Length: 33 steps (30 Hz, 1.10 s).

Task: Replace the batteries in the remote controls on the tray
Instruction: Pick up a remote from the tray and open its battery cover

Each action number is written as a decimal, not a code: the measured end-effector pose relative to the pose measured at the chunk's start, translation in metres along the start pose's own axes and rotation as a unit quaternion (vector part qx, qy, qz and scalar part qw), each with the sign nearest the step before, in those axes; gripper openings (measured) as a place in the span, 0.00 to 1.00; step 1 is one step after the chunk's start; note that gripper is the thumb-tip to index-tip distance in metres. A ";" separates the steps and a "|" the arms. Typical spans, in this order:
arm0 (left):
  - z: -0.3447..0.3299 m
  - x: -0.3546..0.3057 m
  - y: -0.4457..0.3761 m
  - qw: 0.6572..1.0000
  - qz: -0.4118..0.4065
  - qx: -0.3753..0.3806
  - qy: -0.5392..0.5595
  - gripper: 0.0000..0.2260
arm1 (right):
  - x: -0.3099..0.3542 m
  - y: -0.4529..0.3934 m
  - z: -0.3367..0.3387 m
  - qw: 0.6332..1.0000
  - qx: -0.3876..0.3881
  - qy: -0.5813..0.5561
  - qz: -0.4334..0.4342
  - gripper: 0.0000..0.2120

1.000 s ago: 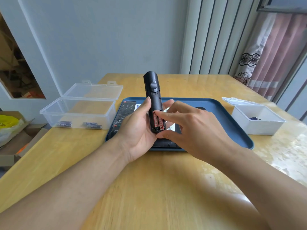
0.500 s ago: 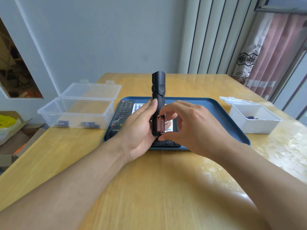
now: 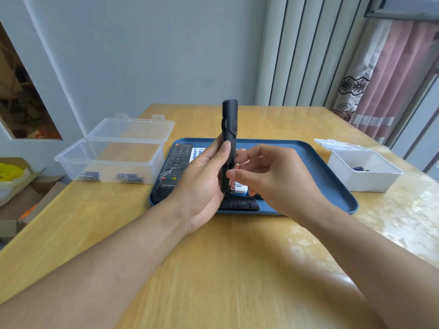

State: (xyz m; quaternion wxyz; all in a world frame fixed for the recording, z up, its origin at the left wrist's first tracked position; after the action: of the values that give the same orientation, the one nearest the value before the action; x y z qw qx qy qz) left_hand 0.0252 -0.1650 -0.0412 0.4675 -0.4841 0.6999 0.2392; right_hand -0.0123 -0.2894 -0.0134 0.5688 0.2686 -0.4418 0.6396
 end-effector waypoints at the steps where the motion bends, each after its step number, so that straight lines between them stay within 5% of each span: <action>1: 0.001 0.000 0.000 1.000 -0.002 -0.012 0.006 0.14 | 0.000 0.000 0.001 1.000 -0.004 -0.031 -0.004 0.06; 3: 0.005 -0.003 -0.001 0.999 -0.003 -0.049 0.023 0.13 | -0.002 -0.003 0.005 0.989 -0.012 -0.141 -0.036 0.05; 6: 0.013 -0.005 -0.002 0.993 0.012 -0.103 0.052 0.18 | -0.009 -0.008 0.006 0.927 0.029 -0.347 -0.138 0.11; 10: 0.014 -0.004 -0.002 0.991 0.040 -0.113 0.054 0.19 | -0.013 -0.006 -0.003 0.887 0.101 -0.410 -0.184 0.11; 12: 0.011 -0.002 -0.001 0.994 0.060 -0.088 0.032 0.19 | -0.011 -0.004 -0.003 0.935 0.108 -0.307 -0.137 0.08; 14: 0.009 -0.001 0.000 0.994 0.074 -0.076 0.024 0.19 | -0.004 -0.002 -0.001 0.996 0.075 -0.044 -0.006 0.06; 17: 0.010 -0.003 0.002 0.992 0.083 -0.089 0.041 0.19 | 0.005 0.003 -0.009 0.959 0.045 0.221 0.169 0.02; 22: 0.006 -0.001 0.003 0.993 0.095 -0.064 0.037 0.19 | 0.006 0.004 -0.009 0.960 0.027 0.170 0.223 0.05; 33: 0.008 0.006 0.001 0.993 0.118 -0.022 0.003 0.22 | 0.010 0.004 -0.007 0.940 0.062 0.257 0.215 0.06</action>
State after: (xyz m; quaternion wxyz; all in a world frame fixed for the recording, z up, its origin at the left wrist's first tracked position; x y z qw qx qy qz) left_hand 0.0270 -0.1609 -0.0498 0.4234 -0.4091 0.7480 0.3063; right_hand -0.0172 -0.2778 -0.0090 0.4940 0.0283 -0.2876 0.8200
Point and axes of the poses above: each hand's wrist, its own y-axis away from the middle knuckle, its own z-axis out of the back of the hand, x = y × z, the point moved 5 cm from there along -y, towards the middle knuckle, and after that the axes turned 2 degrees about x, right-handed, at the moved point
